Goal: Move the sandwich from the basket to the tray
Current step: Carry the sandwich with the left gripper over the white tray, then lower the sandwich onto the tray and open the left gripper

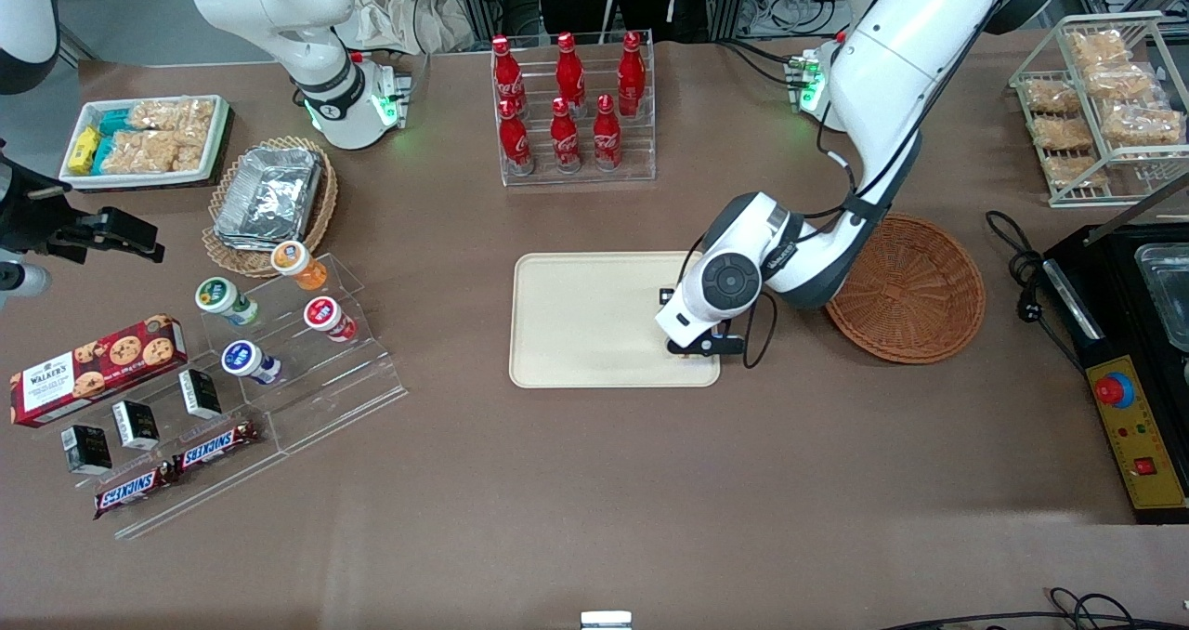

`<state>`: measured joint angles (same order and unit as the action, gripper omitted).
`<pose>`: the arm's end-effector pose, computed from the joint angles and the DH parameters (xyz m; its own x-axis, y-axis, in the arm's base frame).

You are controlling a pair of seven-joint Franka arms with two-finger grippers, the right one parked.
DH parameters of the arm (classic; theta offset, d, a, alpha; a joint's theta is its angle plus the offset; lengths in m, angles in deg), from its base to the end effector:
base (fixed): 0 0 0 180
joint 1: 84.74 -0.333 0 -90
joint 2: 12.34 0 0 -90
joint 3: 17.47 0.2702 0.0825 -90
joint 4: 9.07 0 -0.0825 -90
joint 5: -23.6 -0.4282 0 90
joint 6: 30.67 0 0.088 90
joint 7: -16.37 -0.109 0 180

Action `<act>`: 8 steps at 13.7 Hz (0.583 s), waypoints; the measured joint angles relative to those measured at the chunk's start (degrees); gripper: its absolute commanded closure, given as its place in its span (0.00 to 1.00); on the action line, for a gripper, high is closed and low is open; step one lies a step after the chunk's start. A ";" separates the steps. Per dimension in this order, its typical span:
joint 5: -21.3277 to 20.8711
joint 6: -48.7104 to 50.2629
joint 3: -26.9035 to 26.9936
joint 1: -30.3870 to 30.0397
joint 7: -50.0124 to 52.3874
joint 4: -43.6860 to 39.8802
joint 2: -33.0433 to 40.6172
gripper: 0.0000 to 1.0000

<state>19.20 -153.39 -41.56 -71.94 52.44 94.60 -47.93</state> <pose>0.5045 -0.3780 0.1361 0.9556 -0.0231 -0.2937 -0.0192 -0.9997 0.0160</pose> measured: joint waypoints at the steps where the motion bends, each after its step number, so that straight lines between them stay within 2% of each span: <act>1: -0.09 -0.04 0.02 0.04 0.00 -0.07 -0.25 0.51; 2: -0.13 -0.04 0.04 0.04 0.00 -0.15 -0.35 0.32; 3: -0.15 -0.04 0.06 0.05 0.00 -0.24 -0.38 0.00; 8: -0.18 -0.04 0.23 0.02 0.17 -1.43 -0.35 0.00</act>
<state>19.01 -153.42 -41.33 -71.92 52.60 93.16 -48.28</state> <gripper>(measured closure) 0.137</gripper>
